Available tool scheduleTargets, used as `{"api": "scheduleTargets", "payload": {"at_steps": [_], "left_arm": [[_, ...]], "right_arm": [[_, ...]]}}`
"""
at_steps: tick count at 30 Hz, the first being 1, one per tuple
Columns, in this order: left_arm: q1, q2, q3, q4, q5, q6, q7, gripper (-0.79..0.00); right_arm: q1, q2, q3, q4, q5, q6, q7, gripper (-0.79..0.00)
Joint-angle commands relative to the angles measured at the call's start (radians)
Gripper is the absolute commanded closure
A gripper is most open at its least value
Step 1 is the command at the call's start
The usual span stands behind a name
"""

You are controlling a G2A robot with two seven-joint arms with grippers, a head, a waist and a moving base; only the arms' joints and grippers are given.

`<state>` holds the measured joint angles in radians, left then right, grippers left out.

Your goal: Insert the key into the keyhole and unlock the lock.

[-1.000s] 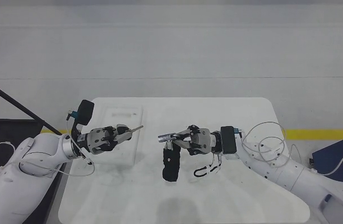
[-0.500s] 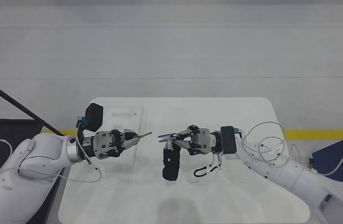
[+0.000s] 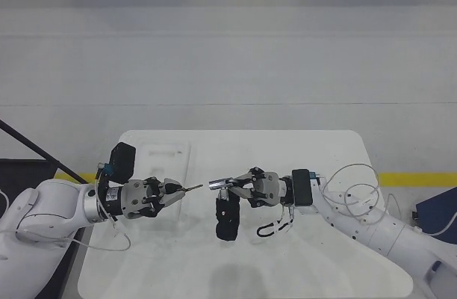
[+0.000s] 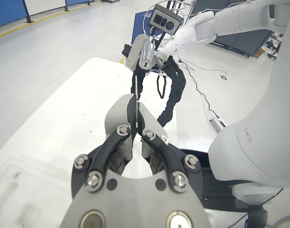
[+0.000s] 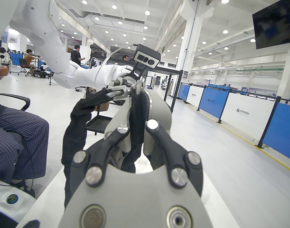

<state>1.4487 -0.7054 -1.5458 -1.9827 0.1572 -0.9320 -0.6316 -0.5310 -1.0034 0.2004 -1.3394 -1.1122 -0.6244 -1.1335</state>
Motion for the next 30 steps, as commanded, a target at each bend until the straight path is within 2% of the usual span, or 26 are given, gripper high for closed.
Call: {"api": "scheduleTargets", "payload": {"at_steps": [1,15,30], "left_arm": [[0.006,0.001,-0.005,-0.003,0.002,-0.005,-0.002,0.000],[-0.002,-0.004,0.010,0.019,0.014,-0.018,0.030,0.000],[-0.091,-0.016,0.093,0.047,0.044,-0.068,0.057,0.000]], "right_arm": [[-0.014,0.002,0.017,0.003,0.000,-0.012,0.016,0.000],[-0.115,-0.003,0.113,-0.014,-0.008,-0.066,0.004,0.000],[-0.115,-0.003,0.113,-0.014,-0.008,-0.066,0.004,0.000]]}}
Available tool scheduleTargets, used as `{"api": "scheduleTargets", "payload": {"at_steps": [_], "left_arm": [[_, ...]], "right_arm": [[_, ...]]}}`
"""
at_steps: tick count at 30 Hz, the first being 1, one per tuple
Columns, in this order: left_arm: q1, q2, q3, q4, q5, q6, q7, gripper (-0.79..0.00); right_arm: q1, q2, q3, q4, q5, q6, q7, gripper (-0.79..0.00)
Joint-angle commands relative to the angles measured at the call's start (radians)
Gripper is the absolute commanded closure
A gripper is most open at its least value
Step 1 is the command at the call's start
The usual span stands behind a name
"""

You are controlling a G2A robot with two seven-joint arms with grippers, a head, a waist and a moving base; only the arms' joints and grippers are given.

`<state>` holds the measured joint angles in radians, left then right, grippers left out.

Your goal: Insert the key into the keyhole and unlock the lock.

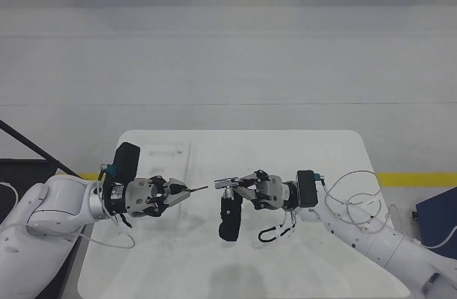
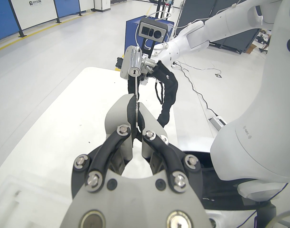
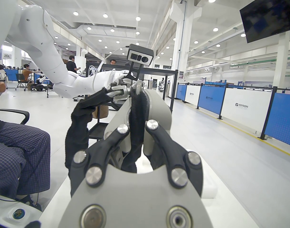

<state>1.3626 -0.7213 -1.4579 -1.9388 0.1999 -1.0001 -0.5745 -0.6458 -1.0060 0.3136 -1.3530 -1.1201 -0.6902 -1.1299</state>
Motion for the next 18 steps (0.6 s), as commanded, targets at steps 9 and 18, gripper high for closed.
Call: {"api": "scheduleTargets", "payload": {"at_steps": [9,18], "left_arm": [[-0.021,-0.004,0.025,0.010,0.008,-0.004,0.010,0.000],[-0.019,-0.003,0.026,0.004,0.014,-0.002,0.010,0.000]], "right_arm": [[0.000,0.000,0.000,0.000,0.000,0.000,0.000,0.000],[0.000,0.000,0.000,0.000,0.000,0.000,0.000,0.000]]}}
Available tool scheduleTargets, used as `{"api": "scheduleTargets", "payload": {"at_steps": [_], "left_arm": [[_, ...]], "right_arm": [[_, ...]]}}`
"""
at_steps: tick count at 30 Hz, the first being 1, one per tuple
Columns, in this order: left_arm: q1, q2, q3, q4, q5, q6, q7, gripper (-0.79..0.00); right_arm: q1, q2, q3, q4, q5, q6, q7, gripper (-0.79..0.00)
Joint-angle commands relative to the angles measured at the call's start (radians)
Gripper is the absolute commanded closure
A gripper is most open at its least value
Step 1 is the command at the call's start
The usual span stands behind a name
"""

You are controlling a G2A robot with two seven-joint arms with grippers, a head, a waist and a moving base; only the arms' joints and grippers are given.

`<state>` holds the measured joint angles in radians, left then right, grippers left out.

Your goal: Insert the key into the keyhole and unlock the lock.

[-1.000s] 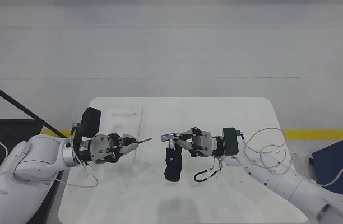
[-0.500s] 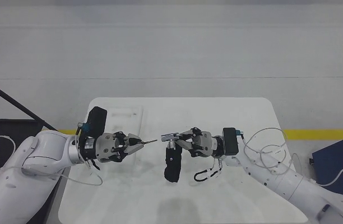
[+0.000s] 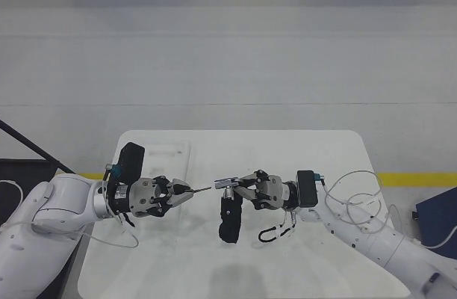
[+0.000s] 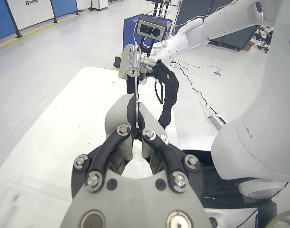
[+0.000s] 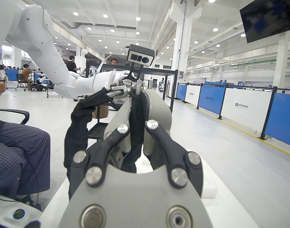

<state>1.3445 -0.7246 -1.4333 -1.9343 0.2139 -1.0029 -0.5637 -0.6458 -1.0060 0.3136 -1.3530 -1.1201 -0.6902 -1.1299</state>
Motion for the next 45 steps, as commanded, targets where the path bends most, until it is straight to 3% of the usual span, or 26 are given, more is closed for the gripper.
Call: {"api": "scheduleTargets", "payload": {"at_steps": [1,45], "left_arm": [[-0.002,0.000,0.002,0.000,0.000,0.001,0.000,0.000],[-0.089,-0.009,0.075,0.040,0.000,-0.008,-0.001,0.000]], "right_arm": [[0.000,0.000,0.000,0.000,0.000,0.000,0.000,0.000],[0.000,0.000,0.000,0.000,0.000,0.000,0.000,0.000]]}}
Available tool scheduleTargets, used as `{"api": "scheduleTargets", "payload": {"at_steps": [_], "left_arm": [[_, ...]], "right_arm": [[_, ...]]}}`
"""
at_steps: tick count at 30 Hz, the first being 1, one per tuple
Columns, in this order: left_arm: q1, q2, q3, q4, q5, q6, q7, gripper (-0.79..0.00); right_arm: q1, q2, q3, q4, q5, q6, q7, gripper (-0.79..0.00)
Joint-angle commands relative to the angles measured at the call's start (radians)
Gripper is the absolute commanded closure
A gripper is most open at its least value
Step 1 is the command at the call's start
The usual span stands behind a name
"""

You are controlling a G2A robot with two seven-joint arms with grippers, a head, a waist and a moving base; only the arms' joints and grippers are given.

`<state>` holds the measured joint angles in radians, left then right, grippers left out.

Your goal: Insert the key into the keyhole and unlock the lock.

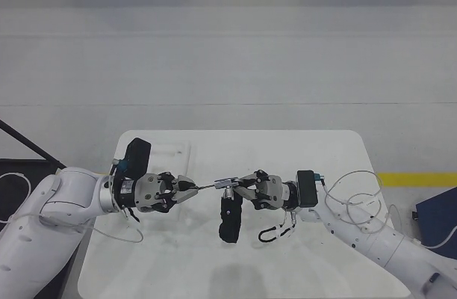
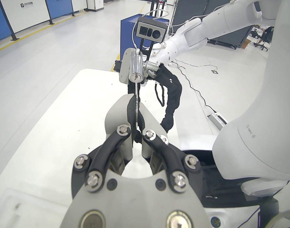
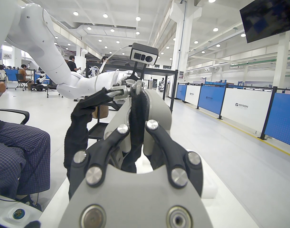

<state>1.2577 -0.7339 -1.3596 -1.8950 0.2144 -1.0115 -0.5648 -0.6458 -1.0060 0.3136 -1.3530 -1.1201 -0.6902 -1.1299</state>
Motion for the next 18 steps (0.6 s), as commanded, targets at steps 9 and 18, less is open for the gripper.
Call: {"api": "scheduleTargets", "payload": {"at_steps": [9,18], "left_arm": [[-0.026,-0.001,0.019,0.006,-0.004,0.001,-0.013,0.000],[-0.052,-0.001,0.037,0.027,-0.032,-0.001,-0.027,0.000]], "right_arm": [[0.000,0.000,0.000,0.000,0.000,0.000,0.000,0.000],[0.000,0.000,0.000,0.000,0.000,0.000,0.000,0.000]]}}
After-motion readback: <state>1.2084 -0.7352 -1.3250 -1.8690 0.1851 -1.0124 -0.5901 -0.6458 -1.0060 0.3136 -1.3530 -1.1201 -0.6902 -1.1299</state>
